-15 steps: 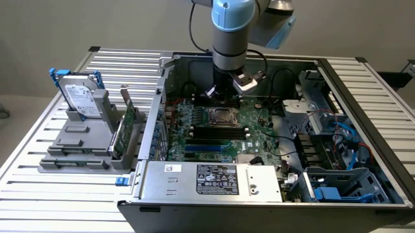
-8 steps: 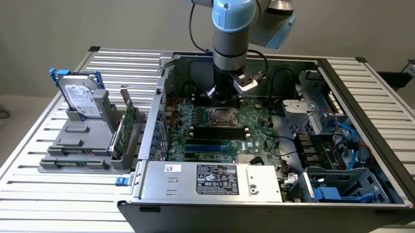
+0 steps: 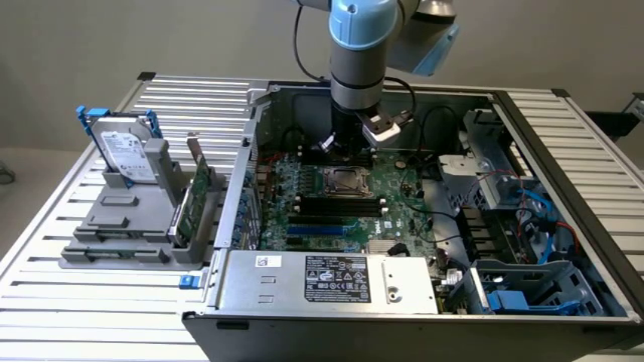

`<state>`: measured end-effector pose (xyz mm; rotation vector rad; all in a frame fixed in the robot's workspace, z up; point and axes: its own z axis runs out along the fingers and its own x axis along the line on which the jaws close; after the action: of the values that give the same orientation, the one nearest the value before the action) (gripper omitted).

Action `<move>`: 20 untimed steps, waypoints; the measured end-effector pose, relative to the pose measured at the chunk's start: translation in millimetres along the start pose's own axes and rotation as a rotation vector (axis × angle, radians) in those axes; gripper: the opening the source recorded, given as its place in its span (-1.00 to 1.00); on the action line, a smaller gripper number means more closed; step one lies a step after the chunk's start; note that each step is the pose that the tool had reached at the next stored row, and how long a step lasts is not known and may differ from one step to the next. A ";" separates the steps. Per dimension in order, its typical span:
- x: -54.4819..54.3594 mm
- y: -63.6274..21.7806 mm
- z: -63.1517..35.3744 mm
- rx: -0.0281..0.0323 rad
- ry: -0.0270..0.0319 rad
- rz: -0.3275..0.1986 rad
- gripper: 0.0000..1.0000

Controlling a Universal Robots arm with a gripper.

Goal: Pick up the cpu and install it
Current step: 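Install the first cpu locking lever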

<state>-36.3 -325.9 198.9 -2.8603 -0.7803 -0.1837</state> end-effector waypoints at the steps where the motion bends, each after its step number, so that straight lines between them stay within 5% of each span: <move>1: 0.4 -0.3 -2.3 0.0005 -0.0007 0.000 -0.79; 11: 3.9 -3.2 -23.8 0.0087 -0.0002 0.002 -0.79; 20: 3.9 -6.9 -39.8 0.0292 0.0063 0.004 -0.79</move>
<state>-39.4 -325.9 239.4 -2.8323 -0.7696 -0.1792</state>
